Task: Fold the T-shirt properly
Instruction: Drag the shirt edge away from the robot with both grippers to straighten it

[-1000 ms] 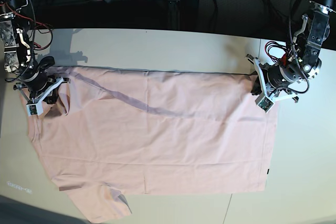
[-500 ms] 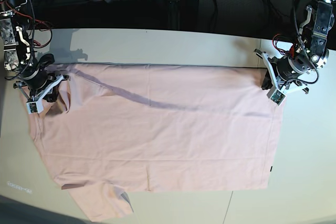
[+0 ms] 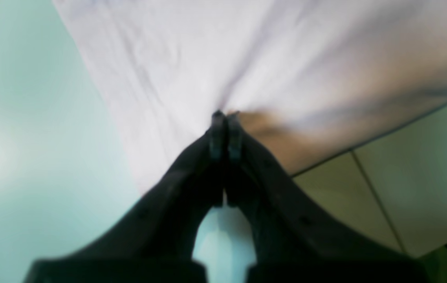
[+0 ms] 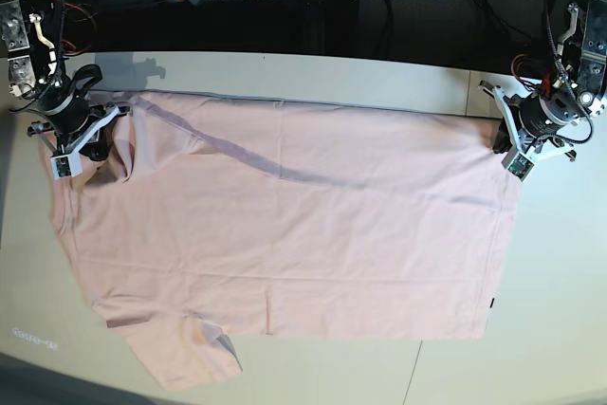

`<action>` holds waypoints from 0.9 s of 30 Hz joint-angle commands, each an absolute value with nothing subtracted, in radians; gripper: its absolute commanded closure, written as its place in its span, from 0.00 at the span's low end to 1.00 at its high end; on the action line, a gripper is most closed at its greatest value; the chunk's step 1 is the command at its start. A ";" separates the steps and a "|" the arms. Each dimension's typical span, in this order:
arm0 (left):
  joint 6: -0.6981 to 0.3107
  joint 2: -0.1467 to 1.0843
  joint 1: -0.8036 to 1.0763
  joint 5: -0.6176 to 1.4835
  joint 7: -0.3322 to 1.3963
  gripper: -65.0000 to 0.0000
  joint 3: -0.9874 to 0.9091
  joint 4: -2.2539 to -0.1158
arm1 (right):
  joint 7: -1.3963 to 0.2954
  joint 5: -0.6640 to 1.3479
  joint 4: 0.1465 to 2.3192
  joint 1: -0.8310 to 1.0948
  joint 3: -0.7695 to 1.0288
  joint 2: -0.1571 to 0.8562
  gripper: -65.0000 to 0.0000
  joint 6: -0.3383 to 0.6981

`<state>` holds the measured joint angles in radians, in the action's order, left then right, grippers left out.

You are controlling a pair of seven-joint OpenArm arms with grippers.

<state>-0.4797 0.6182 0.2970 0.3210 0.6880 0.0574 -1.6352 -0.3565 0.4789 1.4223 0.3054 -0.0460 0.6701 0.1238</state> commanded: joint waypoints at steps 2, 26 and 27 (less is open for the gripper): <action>-0.494 0.632 0.337 0.312 0.759 1.00 0.059 -1.631 | -0.479 0.468 1.431 0.358 -0.036 0.679 1.00 0.169; -0.530 0.612 0.505 0.341 0.760 1.00 -0.085 -1.779 | -0.479 0.468 1.464 0.448 0.018 0.679 1.00 0.173; -0.533 0.612 0.508 0.340 0.760 1.00 -0.092 -1.779 | -0.479 0.468 1.464 0.450 0.018 0.679 1.00 0.173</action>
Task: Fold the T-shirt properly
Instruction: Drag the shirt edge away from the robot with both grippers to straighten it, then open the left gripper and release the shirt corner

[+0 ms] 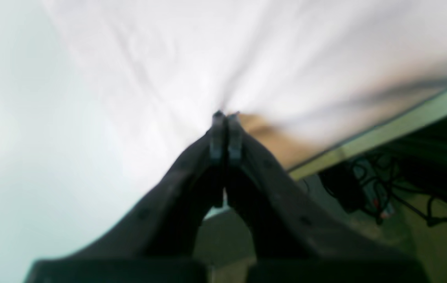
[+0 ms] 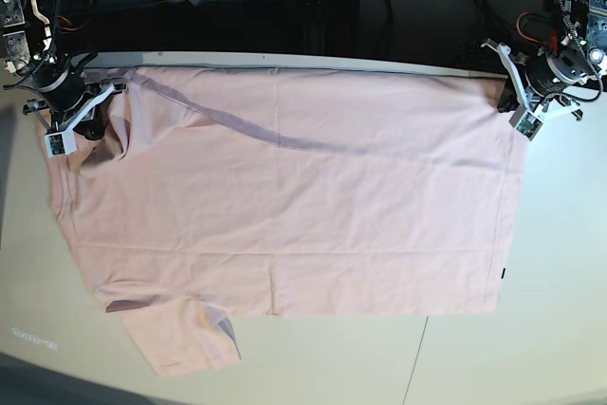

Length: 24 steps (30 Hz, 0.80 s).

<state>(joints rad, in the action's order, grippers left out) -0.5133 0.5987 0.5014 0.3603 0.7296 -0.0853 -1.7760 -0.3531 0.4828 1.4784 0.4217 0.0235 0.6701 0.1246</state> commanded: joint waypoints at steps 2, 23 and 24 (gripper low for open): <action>-0.535 0.612 0.516 0.340 0.760 1.00 -0.103 -1.779 | -0.479 0.468 1.464 0.459 0.018 0.679 1.00 0.173; -0.529 0.612 0.482 0.513 0.699 0.59 -0.238 -1.820 | -0.464 0.468 1.464 0.491 0.018 0.678 1.00 0.185; -0.529 0.612 0.467 0.545 0.699 0.56 -0.272 -1.831 | -0.463 0.468 1.464 0.491 0.018 0.678 1.00 0.188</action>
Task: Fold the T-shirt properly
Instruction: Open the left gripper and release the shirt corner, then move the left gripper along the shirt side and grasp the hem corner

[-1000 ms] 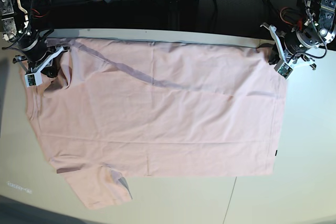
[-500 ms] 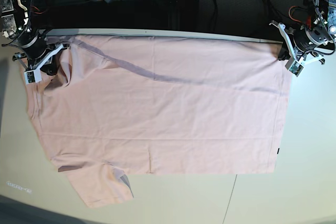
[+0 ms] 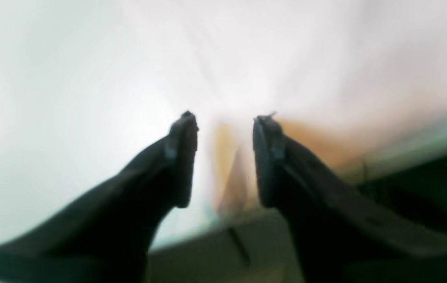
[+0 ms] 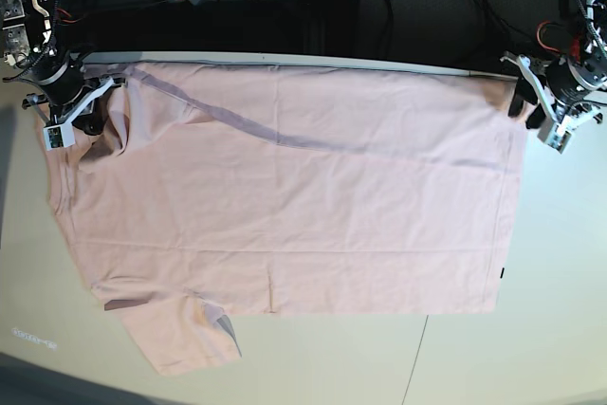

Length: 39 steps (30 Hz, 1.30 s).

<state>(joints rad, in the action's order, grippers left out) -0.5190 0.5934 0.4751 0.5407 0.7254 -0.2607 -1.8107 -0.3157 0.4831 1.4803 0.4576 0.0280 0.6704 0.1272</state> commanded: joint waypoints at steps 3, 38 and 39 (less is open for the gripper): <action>-0.529 0.612 0.397 0.643 0.696 0.46 -0.363 -1.846 | -0.458 0.468 1.464 0.491 0.018 0.678 1.00 0.188; -0.555 0.516 -0.604 0.522 0.314 0.45 0.127 -0.514 | -0.426 0.468 1.464 0.491 0.018 0.662 1.00 0.218; -0.555 0.508 -0.603 0.523 0.315 0.45 0.127 -0.510 | -0.426 0.468 1.464 0.491 0.018 0.662 1.00 0.218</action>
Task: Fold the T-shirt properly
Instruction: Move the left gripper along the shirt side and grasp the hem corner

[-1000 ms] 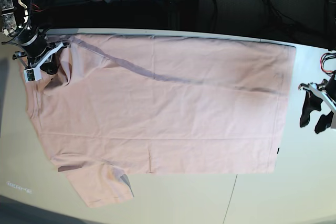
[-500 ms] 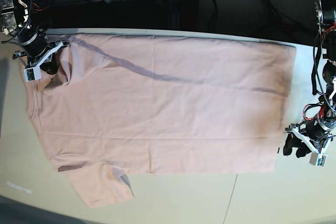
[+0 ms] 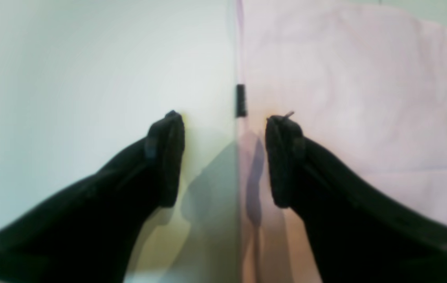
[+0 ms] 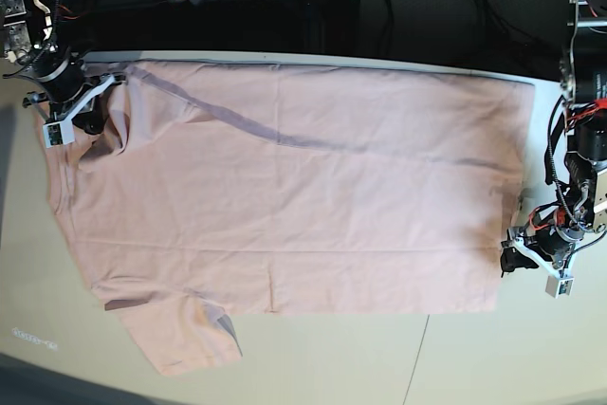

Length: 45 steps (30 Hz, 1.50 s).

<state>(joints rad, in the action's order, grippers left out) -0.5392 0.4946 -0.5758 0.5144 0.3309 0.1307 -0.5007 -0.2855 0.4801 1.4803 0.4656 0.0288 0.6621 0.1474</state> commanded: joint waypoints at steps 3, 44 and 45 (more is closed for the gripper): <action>-0.555 0.486 -0.601 0.518 0.323 0.45 0.127 -0.506 | -0.427 0.468 1.464 0.491 0.018 0.662 1.00 0.218; -0.490 0.382 -0.601 0.320 0.179 1.00 0.127 -0.506 | -0.407 0.472 1.464 0.487 0.018 0.662 1.00 0.243; -0.489 0.382 -0.601 0.321 0.179 1.00 0.127 -0.506 | -0.399 0.472 1.464 0.487 0.018 0.662 1.00 0.243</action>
<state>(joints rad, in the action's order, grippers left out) -0.5018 0.3759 -0.5743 0.3233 0.1856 0.1276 -0.4976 -0.2787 0.4797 1.4799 0.4652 0.0307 0.6617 0.1612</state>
